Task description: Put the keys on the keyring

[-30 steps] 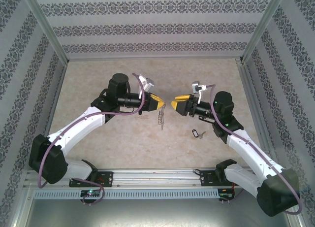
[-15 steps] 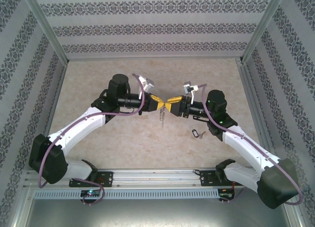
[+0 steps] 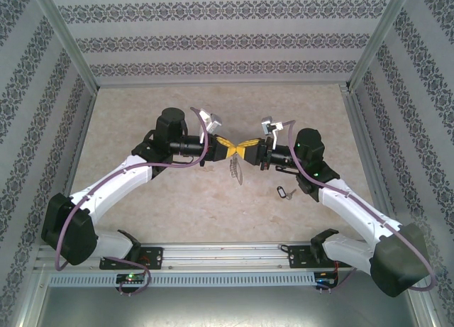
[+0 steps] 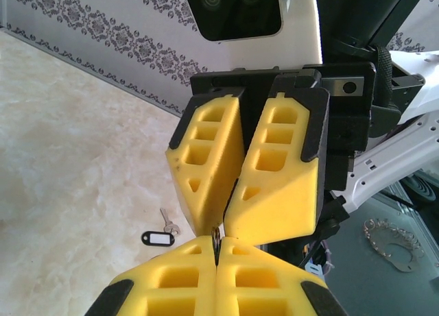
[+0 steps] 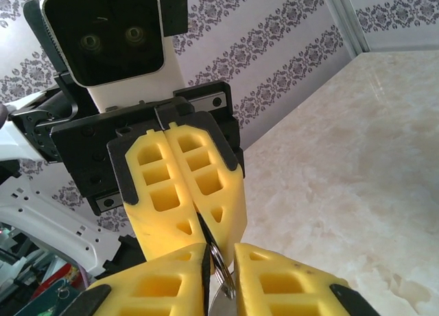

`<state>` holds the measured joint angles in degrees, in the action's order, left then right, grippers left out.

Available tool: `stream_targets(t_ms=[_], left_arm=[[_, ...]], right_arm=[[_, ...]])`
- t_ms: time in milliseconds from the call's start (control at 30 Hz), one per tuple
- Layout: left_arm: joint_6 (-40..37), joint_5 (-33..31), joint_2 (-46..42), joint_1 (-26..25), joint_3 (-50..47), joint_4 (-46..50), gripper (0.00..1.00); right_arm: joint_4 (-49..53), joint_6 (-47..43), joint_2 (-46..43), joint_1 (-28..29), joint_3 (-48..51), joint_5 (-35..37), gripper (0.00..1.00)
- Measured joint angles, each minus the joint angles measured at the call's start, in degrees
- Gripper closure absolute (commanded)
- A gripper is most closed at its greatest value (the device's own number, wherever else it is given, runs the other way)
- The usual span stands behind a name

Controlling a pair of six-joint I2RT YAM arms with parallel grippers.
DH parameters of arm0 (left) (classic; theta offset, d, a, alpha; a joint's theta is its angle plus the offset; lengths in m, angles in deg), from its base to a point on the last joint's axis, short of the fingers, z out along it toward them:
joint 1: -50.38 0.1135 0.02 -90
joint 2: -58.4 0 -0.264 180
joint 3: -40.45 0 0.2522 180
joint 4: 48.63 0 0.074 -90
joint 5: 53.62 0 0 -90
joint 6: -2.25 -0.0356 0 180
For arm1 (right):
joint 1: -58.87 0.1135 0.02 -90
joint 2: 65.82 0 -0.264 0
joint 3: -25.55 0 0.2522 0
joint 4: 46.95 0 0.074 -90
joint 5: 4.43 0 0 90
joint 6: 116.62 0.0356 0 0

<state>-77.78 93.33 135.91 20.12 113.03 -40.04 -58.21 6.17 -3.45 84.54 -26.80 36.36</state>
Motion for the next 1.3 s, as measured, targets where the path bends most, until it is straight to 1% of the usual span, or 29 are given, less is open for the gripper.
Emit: stream_targets(t_ms=[100, 167, 233, 300, 400, 500, 667, 700, 900, 1000, 1100, 1200, 1300], left_arm=[[0.2, -0.1, -0.2, 0.0, 0.0, -0.1, 1.0], [0.3, 0.0, -0.3, 0.0, -0.1, -0.2, 1.0], [0.4, 0.0, -0.4, 0.0, -0.1, -0.4, 1.0], [0.5, -0.1, -0.4, 0.0, -0.1, -0.5, 1.0], [0.5, -0.2, -0.4, 0.0, -0.1, -0.5, 1.0], [0.6, -0.2, -0.4, 0.0, -0.1, -0.5, 1.0], [1.0, -0.3, -0.4, 0.2, -0.1, -0.7, 1.0], [1.0, -0.3, -0.4, 0.3, -0.1, -0.7, 1.0], [1.2, -0.2, -0.4, 0.3, -0.1, -0.9, 1.0], [1.6, -0.3, -0.4, 0.3, -0.1, -1.1, 0.93], [2.3, -0.7, -0.4, 0.2, -0.1, -2.1, 0.81], [3.1, -2.9, -0.8, 0.2, -0.6, -4.5, 0.71], [4.1, -7.0, -3.7, 0.2, -3.4, -7.9, 0.63]], right_arm=[[-0.2, 0.0, 0.0, 0.0, 0.0, -0.1, 0.8], [-0.2, -0.1, 0.0, 0.0, 0.0, -0.2, 0.74], [-0.1, -0.2, 0.0, 0.0, 0.0, -0.2, 0.74], [-0.1, -0.2, 0.0, 0.1, 0.0, -0.2, 0.78], [-0.1, -0.2, 0.0, 0.1, 0.0, -0.2, 0.8], [-0.2, -0.4, 0.0, 0.1, 0.0, -0.2, 0.89], [-0.5, -0.6, 0.0, 0.1, 0.0, -0.4, 0.99], [-0.5, -0.6, 0.0, 0.1, 0.0, -0.4, 1.0], [-0.7, -0.7, 0.0, 0.1, 0.0, -0.6, 1.0], [-0.8, -0.9, 0.0, 0.1, 0.0, -0.6, 1.0], [-1.3, -1.3, -0.1, 0.0, 0.0, 0.2, 1.0], [-1.5, -1.3, -0.6, -0.1, 0.3, 0.3, 1.0], [-1.4, -1.2, -1.1, -0.6, 0.9, 0.7, 1.0]])
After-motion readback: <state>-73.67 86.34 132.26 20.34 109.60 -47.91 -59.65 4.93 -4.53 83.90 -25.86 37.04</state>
